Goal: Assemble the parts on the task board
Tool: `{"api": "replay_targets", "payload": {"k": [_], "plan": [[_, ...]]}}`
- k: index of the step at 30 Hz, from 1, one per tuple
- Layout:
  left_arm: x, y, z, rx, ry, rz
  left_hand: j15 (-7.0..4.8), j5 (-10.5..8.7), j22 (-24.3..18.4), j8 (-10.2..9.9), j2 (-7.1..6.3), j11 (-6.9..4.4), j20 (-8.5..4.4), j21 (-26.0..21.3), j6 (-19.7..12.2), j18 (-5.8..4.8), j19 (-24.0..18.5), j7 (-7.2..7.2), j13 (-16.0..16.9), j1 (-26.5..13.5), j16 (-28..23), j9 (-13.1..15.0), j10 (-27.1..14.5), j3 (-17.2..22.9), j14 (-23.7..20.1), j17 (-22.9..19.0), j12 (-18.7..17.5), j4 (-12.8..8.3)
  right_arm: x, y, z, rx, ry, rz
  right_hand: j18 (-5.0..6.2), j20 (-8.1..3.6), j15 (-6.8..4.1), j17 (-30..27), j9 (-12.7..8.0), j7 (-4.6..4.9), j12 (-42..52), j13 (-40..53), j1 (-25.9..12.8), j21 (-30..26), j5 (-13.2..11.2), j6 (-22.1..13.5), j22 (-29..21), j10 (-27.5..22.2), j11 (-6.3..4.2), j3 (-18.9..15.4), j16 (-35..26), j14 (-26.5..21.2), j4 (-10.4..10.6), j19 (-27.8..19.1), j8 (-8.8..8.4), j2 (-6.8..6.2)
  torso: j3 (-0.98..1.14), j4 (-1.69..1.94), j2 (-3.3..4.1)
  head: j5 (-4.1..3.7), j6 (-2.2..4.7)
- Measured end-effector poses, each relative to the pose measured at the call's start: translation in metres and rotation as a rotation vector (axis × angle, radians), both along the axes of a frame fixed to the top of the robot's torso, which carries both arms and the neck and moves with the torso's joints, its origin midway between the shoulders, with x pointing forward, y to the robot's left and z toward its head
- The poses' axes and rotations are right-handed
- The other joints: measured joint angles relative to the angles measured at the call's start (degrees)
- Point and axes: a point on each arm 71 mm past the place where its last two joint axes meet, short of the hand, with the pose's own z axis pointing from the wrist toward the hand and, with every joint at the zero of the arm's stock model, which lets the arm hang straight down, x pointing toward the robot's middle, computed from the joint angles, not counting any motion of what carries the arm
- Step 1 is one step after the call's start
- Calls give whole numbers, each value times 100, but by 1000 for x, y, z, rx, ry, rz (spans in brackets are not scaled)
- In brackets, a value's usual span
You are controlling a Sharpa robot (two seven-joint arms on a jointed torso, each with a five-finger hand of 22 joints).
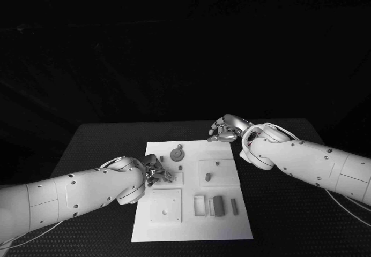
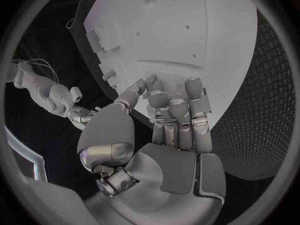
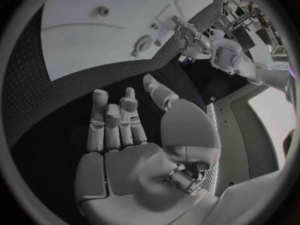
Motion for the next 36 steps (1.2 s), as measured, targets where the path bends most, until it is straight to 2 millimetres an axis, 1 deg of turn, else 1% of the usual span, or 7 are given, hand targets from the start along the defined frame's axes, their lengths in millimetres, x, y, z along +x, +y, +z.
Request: {"api": "replay_targets", "payload": {"k": [8,20,21,22,24,36], "plan": [[0,1,-1,-13,14,10,-5,-21,-1,-28,23,-1,-14,0,0,0,14,0,0,24,-2,-6,0,18,6,-6,0,-18,0,-1,0,1,1,-2,-1,0,1,-1,4,-1,0,0,-25,0,0,1,0,0,0,0,0,0,0,0,0,25,4,-3,2,-1,3],[1,5,-1,-23,23,29,-6,-22,-1,-42,37,-2,-22,0,-1,0,22,1,1,38,-2,-1,1,18,10,-6,0,-18,0,-1,0,1,1,-2,-4,0,2,-1,4,-10,0,0,-25,0,0,10,0,0,0,0,0,0,0,0,0,25,7,-4,2,3,14],[1,5,-1,-23,22,31,-7,-44,-1,-66,167,-2,-24,-23,-1,0,21,1,-3,127,-2,-10,1,115,11,-12,0,-60,0,-1,0,1,1,-2,-4,0,2,-1,4,-10,0,0,-25,0,0,10,0,0,0,0,0,0,0,0,0,25,7,-4,2,3,15],[2,6,-1,-23,22,32,-7,-66,-1,-78,189,-7,-27,-30,-1,0,17,2,-8,122,-2,-13,-4,160,12,-17,0,-54,0,-1,0,1,1,-2,-4,0,2,-1,4,-10,0,-3,-25,0,0,10,0,0,0,0,0,0,0,0,0,25,7,-4,2,2,16],[2,6,-1,-22,21,34,-8,-67,-2,-76,189,-16,-44,-40,-10,0,0,11,-10,122,-2,-13,-13,217,13,-20,0,-40,0,-1,0,2,1,-2,-5,0,3,-1,4,-10,0,-5,-25,0,0,10,0,0,0,0,0,0,0,0,0,25,7,-4,2,2,18],[4,10,-1,-19,12,47,0,-110,-2,-60,189,-18,-43,-40,-11,0,-1,11,-23,122,36,-7,-13,221,20,-57,24,-38,0,-1,0,2,2,-3,-6,0,7,-1,3,-11,0,-5,-24,0,0,11,0,0,0,0,0,-4,0,0,0,25,5,-2,2,-3,17]]}}
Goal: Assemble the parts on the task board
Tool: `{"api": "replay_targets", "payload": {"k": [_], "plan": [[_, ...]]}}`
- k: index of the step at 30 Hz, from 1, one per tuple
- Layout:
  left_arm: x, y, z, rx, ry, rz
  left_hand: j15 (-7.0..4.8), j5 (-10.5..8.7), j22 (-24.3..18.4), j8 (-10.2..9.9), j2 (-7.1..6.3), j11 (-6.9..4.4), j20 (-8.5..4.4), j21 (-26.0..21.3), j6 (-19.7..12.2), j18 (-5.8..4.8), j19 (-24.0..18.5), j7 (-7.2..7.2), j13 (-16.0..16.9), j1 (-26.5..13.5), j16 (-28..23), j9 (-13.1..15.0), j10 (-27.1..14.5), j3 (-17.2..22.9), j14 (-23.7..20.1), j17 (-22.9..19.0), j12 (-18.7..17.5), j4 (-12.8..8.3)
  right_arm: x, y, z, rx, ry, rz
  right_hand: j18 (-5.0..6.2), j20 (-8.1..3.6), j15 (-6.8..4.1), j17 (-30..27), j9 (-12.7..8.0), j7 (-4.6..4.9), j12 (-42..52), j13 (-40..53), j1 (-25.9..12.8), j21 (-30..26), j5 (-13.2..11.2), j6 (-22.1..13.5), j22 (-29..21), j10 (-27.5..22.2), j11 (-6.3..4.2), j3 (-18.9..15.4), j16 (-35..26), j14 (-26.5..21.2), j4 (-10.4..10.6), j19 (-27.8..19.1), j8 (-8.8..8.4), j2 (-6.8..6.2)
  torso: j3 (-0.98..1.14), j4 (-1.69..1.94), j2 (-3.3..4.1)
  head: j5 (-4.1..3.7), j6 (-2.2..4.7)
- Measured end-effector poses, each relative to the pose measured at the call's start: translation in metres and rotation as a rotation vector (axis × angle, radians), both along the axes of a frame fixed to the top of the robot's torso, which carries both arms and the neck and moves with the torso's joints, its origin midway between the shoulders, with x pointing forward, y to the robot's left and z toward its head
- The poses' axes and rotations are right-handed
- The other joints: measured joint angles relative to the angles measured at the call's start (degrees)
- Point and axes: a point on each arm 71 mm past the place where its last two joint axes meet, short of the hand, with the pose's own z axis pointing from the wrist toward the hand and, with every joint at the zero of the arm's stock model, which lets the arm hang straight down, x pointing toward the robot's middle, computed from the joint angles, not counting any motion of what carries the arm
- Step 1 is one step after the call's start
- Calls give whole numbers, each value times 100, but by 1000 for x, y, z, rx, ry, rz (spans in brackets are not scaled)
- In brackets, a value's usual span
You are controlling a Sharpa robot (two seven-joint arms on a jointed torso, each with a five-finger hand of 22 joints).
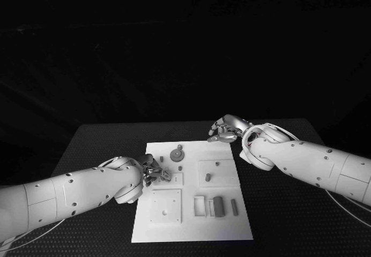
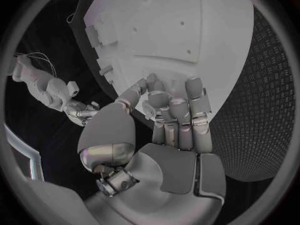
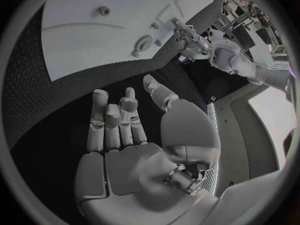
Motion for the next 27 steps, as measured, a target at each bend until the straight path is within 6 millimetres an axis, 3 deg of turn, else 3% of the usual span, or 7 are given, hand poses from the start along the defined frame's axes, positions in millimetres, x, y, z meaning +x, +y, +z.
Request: {"api": "replay_targets", "payload": {"k": [27], "plan": [[0,-3,0,5,-6,-8,7,26,3,-24,0,-2,11,0,12,0,-9,-12,-9,0,45,11,0,4,-27,-17,21,-13,0,-1,0,0,0,-1,-3,0,-2,-4,4,13,0,-5,0,0,0,-13,0,0,0,0,0,19,0,0,0,0,-4,3,-1,-7,-10]]}}
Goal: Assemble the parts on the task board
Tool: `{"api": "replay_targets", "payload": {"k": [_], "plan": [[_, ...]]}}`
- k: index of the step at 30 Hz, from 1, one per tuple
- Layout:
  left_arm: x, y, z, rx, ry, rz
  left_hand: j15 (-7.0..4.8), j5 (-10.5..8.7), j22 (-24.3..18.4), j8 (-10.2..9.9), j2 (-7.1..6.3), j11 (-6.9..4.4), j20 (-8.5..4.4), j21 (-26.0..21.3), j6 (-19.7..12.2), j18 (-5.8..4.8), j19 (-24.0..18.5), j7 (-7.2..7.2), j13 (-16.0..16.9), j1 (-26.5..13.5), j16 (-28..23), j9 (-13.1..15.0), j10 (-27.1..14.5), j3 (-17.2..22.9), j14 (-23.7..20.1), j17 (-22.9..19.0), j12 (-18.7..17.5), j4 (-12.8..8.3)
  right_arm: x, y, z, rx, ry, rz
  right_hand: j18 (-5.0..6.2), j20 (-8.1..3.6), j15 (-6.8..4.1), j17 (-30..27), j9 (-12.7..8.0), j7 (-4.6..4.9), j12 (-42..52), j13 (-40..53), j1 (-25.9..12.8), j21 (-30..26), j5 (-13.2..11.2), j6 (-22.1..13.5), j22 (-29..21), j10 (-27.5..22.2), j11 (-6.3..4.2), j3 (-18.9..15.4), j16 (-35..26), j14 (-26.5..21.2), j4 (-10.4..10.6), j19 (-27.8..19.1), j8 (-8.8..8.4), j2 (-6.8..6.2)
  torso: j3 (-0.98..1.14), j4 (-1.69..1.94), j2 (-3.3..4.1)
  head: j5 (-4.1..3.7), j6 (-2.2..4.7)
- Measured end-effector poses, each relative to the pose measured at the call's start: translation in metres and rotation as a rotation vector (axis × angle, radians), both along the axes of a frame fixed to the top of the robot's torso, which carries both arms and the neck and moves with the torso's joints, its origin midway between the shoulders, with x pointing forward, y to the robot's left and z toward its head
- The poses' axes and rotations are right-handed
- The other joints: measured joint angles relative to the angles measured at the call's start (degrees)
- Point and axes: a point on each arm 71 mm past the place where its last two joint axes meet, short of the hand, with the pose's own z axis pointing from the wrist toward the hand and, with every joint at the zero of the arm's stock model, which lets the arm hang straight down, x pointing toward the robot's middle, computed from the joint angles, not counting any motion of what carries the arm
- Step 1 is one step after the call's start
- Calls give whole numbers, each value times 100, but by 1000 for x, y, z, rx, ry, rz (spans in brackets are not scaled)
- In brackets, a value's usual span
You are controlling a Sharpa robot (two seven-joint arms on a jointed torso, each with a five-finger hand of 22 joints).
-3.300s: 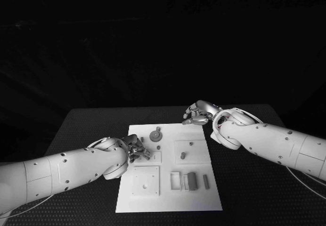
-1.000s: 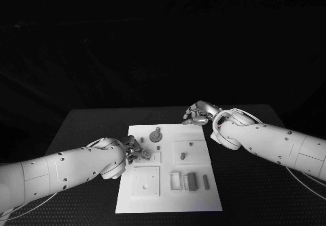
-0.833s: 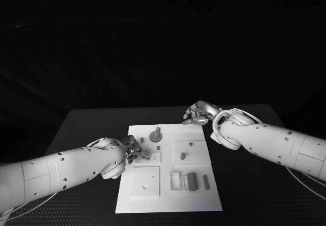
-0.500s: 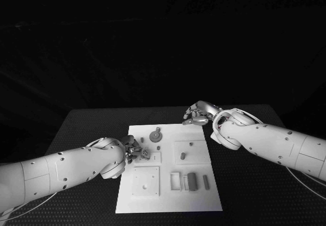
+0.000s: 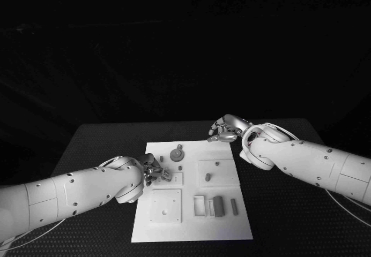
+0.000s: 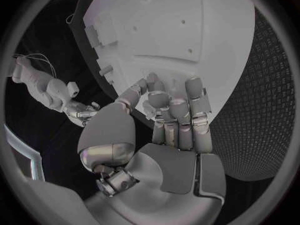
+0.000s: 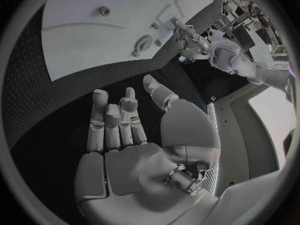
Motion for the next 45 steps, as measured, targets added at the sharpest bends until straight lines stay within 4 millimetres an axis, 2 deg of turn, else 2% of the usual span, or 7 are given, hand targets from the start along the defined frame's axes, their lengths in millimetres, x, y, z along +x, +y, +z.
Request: {"api": "replay_targets", "payload": {"k": [45], "plan": [[-1,-1,1,38,-34,-29,13,63,-3,23,0,7,-12,0,19,0,15,-19,-20,0,48,8,8,-14,13,-56,39,-19,0,-1,0,0,1,-1,-3,0,7,-4,9,-12,0,-6,0,0,0,13,0,0,0,16,0,-4,16,0,-20,0,2,-2,1,7,5]]}}
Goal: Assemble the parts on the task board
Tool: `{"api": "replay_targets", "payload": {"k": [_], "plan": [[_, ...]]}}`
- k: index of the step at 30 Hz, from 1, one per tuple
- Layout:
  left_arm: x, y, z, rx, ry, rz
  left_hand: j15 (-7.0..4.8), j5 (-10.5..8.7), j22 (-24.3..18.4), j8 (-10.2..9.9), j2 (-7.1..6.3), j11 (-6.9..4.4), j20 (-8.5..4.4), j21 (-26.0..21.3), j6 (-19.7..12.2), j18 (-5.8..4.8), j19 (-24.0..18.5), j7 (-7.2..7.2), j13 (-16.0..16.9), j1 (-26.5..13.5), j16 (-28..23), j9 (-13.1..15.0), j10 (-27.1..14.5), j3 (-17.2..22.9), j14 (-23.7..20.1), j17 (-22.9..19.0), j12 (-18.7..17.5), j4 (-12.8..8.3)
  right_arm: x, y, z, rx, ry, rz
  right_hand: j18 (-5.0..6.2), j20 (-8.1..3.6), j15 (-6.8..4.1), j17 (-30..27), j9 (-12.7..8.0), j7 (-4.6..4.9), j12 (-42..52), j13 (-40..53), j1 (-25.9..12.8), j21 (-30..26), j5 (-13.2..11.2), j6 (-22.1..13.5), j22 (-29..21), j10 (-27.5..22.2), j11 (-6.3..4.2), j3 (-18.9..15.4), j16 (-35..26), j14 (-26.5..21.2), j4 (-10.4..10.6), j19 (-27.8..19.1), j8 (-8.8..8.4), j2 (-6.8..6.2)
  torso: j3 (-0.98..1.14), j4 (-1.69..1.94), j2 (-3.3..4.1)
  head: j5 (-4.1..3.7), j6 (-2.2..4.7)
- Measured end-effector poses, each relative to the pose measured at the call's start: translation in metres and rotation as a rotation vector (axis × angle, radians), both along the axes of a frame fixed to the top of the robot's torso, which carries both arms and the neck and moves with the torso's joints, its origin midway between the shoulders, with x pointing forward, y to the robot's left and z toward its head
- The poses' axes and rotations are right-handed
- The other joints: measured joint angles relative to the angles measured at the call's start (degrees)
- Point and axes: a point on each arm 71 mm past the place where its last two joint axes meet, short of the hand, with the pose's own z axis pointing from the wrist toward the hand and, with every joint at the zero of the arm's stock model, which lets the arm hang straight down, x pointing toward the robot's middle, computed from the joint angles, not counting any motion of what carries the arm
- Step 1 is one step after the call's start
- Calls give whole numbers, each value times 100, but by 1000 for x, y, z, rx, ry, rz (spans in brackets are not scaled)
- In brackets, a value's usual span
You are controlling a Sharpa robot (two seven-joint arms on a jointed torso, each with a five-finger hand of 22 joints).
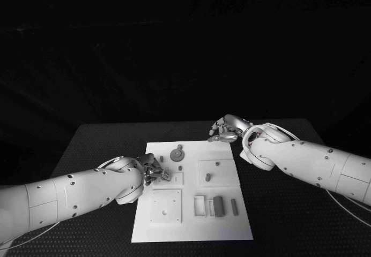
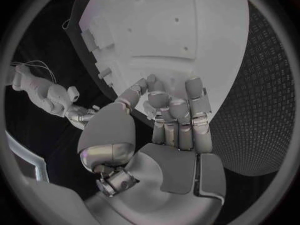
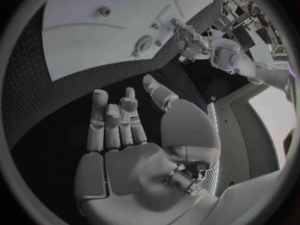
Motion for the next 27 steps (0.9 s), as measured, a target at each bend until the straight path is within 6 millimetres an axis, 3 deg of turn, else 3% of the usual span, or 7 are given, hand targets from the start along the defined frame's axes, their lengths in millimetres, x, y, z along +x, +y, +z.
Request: {"api": "replay_targets", "payload": {"k": [18,22,27], "plan": [[0,-1,0,7,7,-4,-12,-23,-1,-1,0,-11,3,0,-10,0,-3,10,-24,0,22,-10,-11,-7,-13,-50,7,-7,0,0,0,0,1,0,-1,0,5,0,-1,18,0,-5,0,0,0,-7,0,0,0,0,0,-4,0,0,0,0,4,-4,1,0,-5],[0,-1,0,5,8,-3,-22,-245,4,-1,2,-11,3,0,-10,1,-3,10,-54,1,30,-5,-11,-6,-24,-103,24,-9,0,0,0,0,1,0,-1,0,5,1,4,18,0,-5,0,0,0,-8,0,0,0,0,0,-4,0,0,0,0,4,-4,1,0,-1],[1,-1,0,4,9,-1,-22,-228,4,-2,33,-8,4,0,-11,0,-3,11,-76,-29,62,5,-14,-1,-27,-153,46,7,0,0,0,0,1,0,-1,0,6,1,4,18,0,-5,0,0,0,-8,0,0,0,0,0,-5,0,0,0,0,5,-4,1,-1,1]]}}
